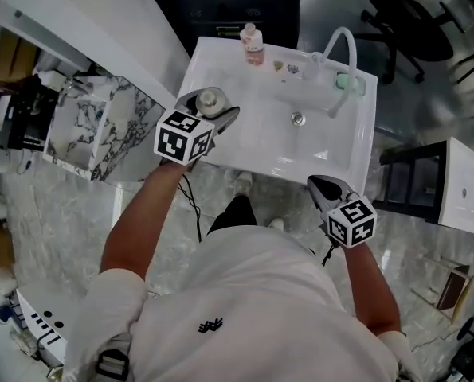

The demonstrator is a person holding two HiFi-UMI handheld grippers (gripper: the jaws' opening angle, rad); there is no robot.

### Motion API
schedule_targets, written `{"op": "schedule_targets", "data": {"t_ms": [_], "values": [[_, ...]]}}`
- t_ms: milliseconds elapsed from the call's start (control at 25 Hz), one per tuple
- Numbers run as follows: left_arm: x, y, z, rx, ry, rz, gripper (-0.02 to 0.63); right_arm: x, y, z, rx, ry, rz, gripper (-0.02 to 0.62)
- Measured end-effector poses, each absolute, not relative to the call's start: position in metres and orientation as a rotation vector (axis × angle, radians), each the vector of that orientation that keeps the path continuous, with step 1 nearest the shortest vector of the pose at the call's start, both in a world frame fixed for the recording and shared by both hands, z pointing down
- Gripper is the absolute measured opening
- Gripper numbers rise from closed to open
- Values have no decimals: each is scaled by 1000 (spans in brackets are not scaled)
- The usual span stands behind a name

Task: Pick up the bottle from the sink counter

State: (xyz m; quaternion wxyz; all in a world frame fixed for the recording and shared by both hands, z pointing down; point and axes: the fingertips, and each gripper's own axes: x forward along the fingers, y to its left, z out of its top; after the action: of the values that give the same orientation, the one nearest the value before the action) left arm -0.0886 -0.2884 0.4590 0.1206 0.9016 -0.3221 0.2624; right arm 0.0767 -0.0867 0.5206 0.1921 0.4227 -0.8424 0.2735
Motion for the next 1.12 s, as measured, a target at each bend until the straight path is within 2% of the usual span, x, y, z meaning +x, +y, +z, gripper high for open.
{"op": "schedule_targets", "data": {"t_ms": [600, 1120], "values": [[-66, -176, 424, 2666, -853, 771, 339, 77, -32, 519, 1105, -2425, 728, 12], [-56, -137, 416, 2679, -813, 783, 339, 86, -12, 510, 1109, -2438, 701, 12]]}}
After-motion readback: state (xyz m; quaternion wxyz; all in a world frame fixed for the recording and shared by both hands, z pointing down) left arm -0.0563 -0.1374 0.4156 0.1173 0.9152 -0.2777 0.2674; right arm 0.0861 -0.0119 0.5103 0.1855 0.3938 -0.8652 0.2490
